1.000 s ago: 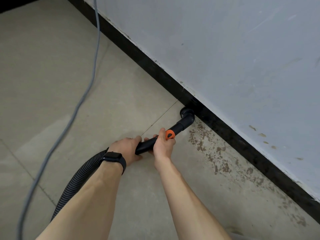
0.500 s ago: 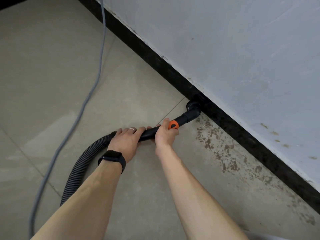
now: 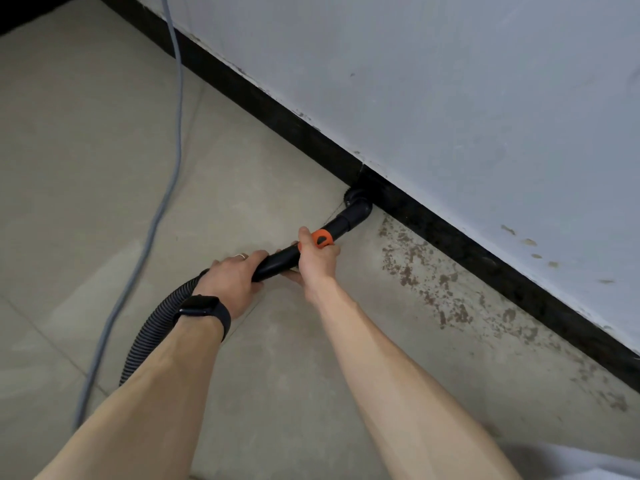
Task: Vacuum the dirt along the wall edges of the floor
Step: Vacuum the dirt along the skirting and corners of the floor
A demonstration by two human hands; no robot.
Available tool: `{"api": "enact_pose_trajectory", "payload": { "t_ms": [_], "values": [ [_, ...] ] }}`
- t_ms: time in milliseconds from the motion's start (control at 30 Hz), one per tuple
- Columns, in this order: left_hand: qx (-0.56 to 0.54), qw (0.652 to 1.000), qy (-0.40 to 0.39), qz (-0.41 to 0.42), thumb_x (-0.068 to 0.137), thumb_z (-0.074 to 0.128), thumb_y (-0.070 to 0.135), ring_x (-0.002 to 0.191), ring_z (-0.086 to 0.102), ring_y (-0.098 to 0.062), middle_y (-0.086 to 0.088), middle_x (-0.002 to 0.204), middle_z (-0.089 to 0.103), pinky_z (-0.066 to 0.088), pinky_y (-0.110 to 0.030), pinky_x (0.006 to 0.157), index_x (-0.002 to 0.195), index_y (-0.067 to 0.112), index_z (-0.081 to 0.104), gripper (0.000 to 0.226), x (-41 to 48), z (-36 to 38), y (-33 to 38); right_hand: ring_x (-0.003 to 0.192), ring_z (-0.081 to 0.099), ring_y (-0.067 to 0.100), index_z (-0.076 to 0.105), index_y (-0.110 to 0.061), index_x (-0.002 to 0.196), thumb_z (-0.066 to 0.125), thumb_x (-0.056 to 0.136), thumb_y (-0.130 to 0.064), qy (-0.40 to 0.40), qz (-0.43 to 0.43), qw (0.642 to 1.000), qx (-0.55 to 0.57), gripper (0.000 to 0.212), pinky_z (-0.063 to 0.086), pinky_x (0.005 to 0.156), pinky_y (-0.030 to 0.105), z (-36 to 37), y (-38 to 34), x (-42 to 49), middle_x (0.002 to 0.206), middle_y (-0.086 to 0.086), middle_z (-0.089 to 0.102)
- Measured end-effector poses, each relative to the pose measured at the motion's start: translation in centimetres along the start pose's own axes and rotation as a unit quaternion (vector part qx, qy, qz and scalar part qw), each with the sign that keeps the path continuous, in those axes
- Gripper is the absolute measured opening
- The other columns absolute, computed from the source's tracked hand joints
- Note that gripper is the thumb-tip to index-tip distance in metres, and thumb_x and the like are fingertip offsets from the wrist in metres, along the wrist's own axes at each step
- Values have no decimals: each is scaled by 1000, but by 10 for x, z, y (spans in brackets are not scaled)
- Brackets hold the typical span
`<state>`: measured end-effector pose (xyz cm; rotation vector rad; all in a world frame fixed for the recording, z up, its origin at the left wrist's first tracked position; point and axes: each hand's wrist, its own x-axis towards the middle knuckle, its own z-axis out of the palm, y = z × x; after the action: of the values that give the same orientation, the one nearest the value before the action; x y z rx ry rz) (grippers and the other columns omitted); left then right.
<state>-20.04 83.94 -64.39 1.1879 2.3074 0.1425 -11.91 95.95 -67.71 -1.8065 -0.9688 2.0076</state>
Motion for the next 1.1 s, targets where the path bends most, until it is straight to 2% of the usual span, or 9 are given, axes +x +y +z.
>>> {"api": "enact_pose_trajectory", "payload": {
  "t_ms": [100,200,367,467,567,667,800,933,1100],
  "values": [
    [5,1000,-12,11,92,57,22,96,58,-30,-5,106,61,42,-36,84,134,27,43,44,-5,0,0,98,71,31,40,-17,119,79,85,-29,-17,4,1000,23,53,63,83,53,-18,1,4,113,15,63],
    [15,999,-21,19,93,57,23,98,57,-29,-4,108,61,39,-35,83,137,29,41,46,-9,-2,2,101,71,36,43,-15,116,80,83,-17,-13,20,999,44,49,64,76,55,-27,-1,3,116,20,64],
    [77,997,-13,25,97,50,19,107,52,-31,-2,125,57,40,-41,97,142,31,36,50,-5,-5,13,100,73,37,43,-6,130,74,89,-4,-21,60,989,135,52,63,74,58,-36,-8,-2,112,20,65],
    [104,993,11,49,96,51,16,117,51,-27,0,131,55,34,-44,104,142,31,37,51,5,-6,17,104,72,38,43,-3,131,71,92,-2,-16,69,984,162,48,63,73,58,-39,-14,0,110,21,62],
    [105,993,15,44,95,52,14,122,48,-24,3,131,55,34,-47,105,141,31,38,51,15,-5,14,97,71,35,45,-2,125,69,93,-2,-26,74,983,167,40,63,69,54,-39,-17,2,108,21,62],
    [114,992,30,45,96,51,14,122,46,-23,3,129,55,35,-47,104,141,32,37,50,15,-5,16,93,70,33,45,-5,120,67,94,-1,-45,82,980,175,34,62,74,55,-37,-18,7,102,18,60],
    [94,995,26,5,99,49,18,112,48,-30,0,124,54,41,-42,92,142,34,36,47,13,-9,13,104,72,36,43,-8,117,69,94,0,-65,87,978,180,36,59,85,62,-30,-21,12,111,17,59],
    [67,998,17,-5,98,50,22,108,48,-32,0,123,54,45,-43,87,141,36,37,46,19,-11,4,109,72,36,45,-11,109,72,92,-2,-64,81,980,171,33,60,83,62,-20,-25,16,124,21,60],
    [55,997,15,-42,95,55,22,106,50,-34,-2,118,56,50,-46,80,136,38,39,47,23,-14,-4,105,73,34,45,-11,107,77,90,-7,-74,69,985,138,36,63,81,56,-9,-25,19,125,23,63]
  ]
}}
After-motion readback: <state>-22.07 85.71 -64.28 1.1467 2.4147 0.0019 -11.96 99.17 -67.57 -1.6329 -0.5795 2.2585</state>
